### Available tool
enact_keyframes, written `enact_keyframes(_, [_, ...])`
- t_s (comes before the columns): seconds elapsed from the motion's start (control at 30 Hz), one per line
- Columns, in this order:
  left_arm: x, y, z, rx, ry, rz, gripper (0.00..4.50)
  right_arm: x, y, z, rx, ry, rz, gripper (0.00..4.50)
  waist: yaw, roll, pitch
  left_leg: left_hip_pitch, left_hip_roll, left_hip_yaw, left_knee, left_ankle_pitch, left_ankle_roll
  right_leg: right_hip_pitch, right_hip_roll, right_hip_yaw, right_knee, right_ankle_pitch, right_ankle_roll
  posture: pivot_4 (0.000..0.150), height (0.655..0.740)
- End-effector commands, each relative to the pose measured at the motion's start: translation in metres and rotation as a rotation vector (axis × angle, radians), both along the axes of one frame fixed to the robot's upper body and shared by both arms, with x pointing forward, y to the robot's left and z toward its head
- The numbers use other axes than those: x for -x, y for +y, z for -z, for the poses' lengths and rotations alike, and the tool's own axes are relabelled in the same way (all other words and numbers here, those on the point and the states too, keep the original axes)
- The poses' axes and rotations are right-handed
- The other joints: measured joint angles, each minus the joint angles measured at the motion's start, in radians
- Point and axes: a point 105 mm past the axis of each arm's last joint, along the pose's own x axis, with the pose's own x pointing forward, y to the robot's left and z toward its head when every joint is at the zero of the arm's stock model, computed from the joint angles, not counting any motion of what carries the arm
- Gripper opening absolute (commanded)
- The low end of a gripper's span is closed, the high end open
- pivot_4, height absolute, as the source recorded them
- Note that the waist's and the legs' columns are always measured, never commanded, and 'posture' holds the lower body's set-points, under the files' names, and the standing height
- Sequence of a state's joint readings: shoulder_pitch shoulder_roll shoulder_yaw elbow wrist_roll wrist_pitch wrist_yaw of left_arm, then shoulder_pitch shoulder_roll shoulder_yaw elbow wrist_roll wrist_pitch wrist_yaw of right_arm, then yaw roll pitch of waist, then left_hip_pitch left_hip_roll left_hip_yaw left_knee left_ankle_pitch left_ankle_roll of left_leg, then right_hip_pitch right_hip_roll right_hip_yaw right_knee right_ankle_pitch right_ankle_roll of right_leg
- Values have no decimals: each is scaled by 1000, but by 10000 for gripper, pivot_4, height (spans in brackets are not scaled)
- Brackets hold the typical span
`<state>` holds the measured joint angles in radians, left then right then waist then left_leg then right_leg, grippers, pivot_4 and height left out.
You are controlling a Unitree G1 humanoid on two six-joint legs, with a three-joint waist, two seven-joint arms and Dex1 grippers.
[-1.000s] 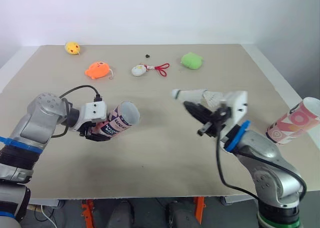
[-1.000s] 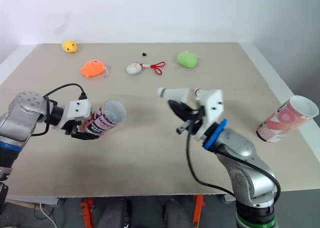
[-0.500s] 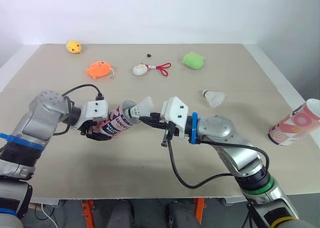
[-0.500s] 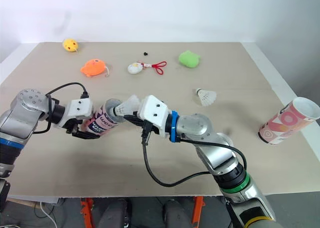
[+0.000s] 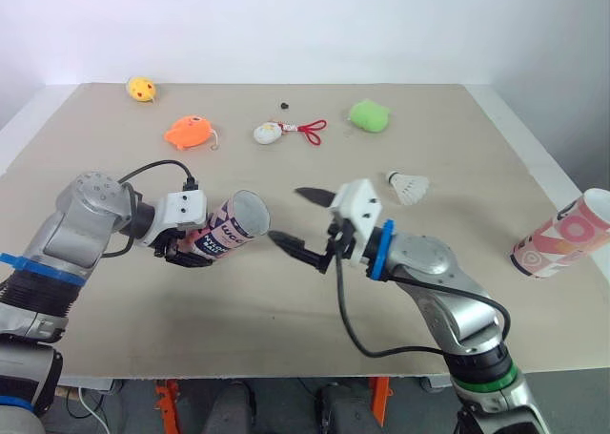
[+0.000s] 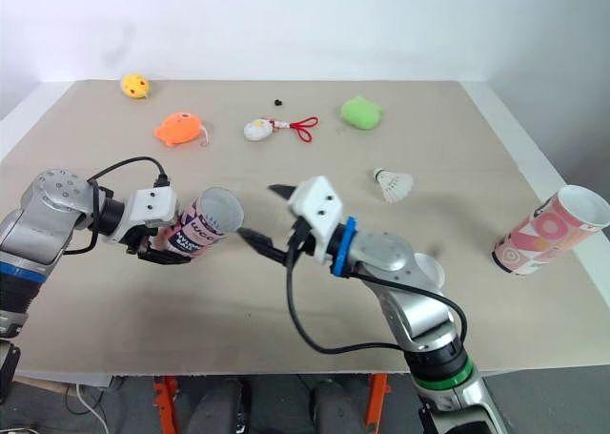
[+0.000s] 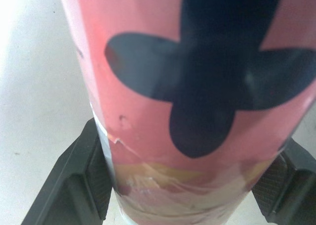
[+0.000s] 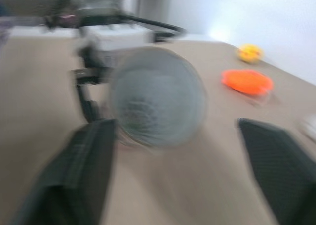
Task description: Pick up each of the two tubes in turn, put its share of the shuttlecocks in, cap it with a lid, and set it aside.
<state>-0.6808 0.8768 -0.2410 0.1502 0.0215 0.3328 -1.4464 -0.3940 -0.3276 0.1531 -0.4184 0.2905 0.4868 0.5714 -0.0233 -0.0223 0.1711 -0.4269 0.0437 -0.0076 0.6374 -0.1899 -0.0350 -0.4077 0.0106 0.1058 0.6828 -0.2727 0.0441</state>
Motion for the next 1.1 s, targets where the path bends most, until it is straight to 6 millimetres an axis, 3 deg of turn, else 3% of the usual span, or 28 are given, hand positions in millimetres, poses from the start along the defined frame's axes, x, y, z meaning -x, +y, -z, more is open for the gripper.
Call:
enact_keyframes(0.03, [1, -5, 5, 3, 16, 16, 32325, -33, -51, -7, -19, -72, 373, 44435, 0, 0, 0, 0, 0, 0, 0, 0, 0, 0, 0, 0, 0, 1, 0, 1500, 7400])
enact_keyframes(0.17, [0, -6, 5, 3, 16, 17, 32325, -60, -107, 7, -52, -32, 753, 44435, 0, 0, 0, 0, 0, 1, 1, 0, 0, 0, 0, 1, 0, 1, 1, 1500, 7400])
enact_keyframes(0.3, [-1, -6, 5, 4, 14, 18, 32325, -74, -145, 21, -113, 52, 985, 44435, -1, 0, 0, 0, 0, 1, 0, 0, 0, 0, 0, 2, 0, 1, 1, 1500, 7400])
enact_keyframes(0.43, [-1, -5, 5, 3, 13, 15, 32325, -85, -151, 32, -136, 107, 1010, 44435, -2, 0, 0, 0, 0, 2, 0, 0, 0, 0, 0, 2, 0, 1, 1, 1500, 7400])
enact_keyframes(0.73, [-1, -5, 4, 8, 5, 8, 32325, -110, -128, 42, -203, 210, 916, 44435, -3, 0, 0, 0, -1, 2, 0, 0, 0, 0, 0, 2, 0, 1, 1, 1500, 7400])
enact_keyframes(0.83, [-1, -5, 4, 11, 3, 6, 32325, -117, -127, 44, -210, 225, 924, 36568, -3, 1, 0, 0, -1, 2, 0, 0, 0, 0, 0, 2, 0, 1, 1, 1500, 7400])
enact_keyframes(0.87, [0, -5, 4, 12, 3, 6, 32325, -118, -129, 45, -215, 230, 933, 31996, -3, 1, 0, 0, -1, 2, 0, 0, 0, 0, 0, 2, 0, 1, 1, 1500, 7400])
enact_keyframes(1.0, [1, -5, 4, 14, 2, 1, 32325, -119, -131, 47, -215, 229, 938, 11352, -3, 1, 0, 0, -1, 2, 0, 0, 0, 0, 0, 2, 0, 1, 1, 1500, 7400])
enact_keyframes(1.03, [1, -5, 4, 14, 3, 0, 32325, -118, -131, 49, -208, 226, 932, 1493, -3, 1, 0, 0, -1, 2, 0, 0, 0, 0, 0, 2, 0, 1, 1, 1500, 7400])
enact_keyframes(1.1, [1, -5, 5, 15, 3, -1, 32325, -115, -129, 46, -208, 206, 901, 441, -3, 1, 0, 0, -1, 2, 0, 0, 0, 0, 0, 2, 0, 1, 1, 1500, 7400])
